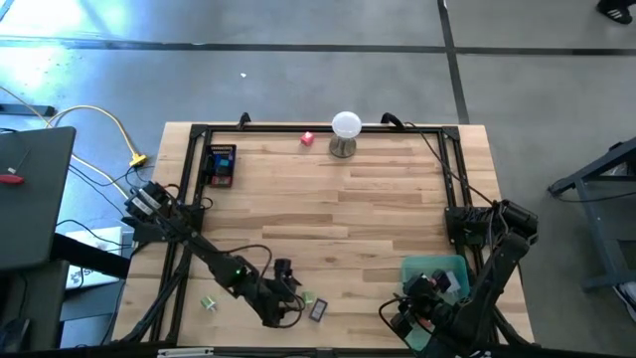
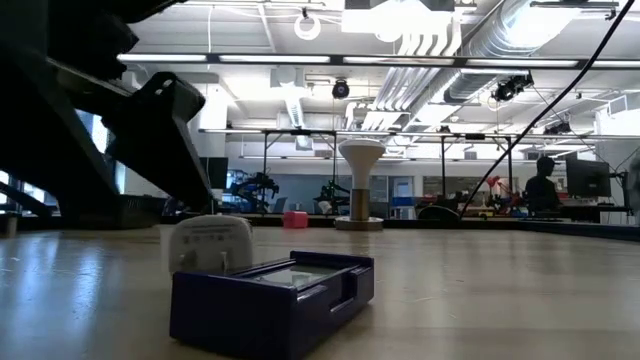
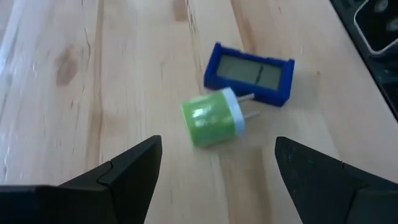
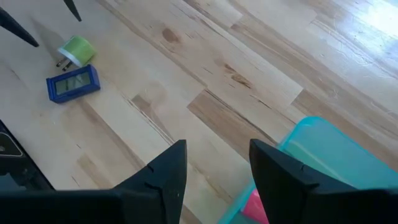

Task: Pick & Place Office items
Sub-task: Put the right green charger adapter into the green bin

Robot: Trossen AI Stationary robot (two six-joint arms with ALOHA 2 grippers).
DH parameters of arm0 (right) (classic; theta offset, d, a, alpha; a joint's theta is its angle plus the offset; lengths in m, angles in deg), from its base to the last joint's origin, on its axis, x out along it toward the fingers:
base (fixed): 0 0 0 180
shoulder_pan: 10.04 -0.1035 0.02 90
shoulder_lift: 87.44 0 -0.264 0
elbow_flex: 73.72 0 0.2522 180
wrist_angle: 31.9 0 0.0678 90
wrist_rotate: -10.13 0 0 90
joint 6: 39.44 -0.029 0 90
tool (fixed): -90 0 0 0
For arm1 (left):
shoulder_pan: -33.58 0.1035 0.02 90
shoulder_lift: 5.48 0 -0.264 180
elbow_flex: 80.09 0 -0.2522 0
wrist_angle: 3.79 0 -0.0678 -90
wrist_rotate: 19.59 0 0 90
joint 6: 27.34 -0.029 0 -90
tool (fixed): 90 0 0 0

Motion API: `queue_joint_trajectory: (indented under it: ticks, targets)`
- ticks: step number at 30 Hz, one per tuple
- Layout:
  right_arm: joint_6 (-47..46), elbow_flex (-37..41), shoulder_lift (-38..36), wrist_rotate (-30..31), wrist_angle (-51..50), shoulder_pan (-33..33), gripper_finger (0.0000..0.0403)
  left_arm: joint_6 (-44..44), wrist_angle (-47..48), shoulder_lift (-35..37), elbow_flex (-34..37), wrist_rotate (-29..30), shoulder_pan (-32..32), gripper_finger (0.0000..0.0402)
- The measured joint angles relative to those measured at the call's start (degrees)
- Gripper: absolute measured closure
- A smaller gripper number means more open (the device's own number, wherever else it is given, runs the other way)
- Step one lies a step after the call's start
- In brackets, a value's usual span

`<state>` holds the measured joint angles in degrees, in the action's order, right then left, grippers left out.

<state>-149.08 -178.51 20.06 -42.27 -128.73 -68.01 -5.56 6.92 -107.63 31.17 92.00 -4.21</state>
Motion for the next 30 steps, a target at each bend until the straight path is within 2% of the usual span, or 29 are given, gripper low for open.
queue_joint_trajectory:
  ticks: [6, 13, 30]
  targets:
    - [0.0, 0.0, 0.0, 0.0, 0.3, 0.0, 0.0241, -0.5, -2.4, 0.0, 0.0, -0.1, 1.0, 0.0097]
    - [0.4, 0.0, 0.0, 0.0, 0.9, 0.0, 0.0241, -0.5, -6.5, -3.7, 0.0, -0.3, 2.5, 0.0097]
    - [0.4, 0.0, 0.0, 0.0, 1.1, 0.0, 0.0241, 2.1, -6.8, -4.0, 0.0, -0.7, 2.8, 0.0097]
